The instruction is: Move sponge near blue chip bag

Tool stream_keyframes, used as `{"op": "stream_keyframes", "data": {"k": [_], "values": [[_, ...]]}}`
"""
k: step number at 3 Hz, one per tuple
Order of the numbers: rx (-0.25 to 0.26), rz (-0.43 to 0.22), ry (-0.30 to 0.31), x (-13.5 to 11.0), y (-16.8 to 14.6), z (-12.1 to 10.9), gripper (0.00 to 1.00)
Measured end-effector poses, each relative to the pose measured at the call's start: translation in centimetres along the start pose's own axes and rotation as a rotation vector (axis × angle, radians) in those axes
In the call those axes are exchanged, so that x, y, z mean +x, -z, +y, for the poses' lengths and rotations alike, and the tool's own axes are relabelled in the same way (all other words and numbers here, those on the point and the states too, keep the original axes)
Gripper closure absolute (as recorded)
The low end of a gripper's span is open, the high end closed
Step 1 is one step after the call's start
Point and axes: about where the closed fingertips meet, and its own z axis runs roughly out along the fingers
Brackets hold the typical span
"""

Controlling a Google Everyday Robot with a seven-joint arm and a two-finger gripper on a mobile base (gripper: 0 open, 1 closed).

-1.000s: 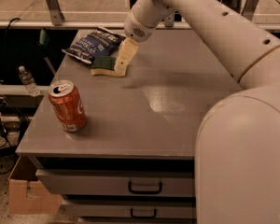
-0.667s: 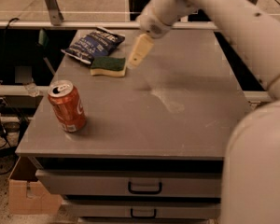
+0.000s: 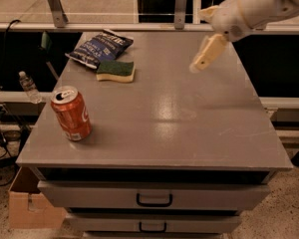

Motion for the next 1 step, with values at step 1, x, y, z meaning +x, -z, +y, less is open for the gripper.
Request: {"op": "stream_keyframes", "data": {"k": [1], "values": [[0.001, 0.001, 0.013, 0.68, 0.82, 0.17, 0.00]]}}
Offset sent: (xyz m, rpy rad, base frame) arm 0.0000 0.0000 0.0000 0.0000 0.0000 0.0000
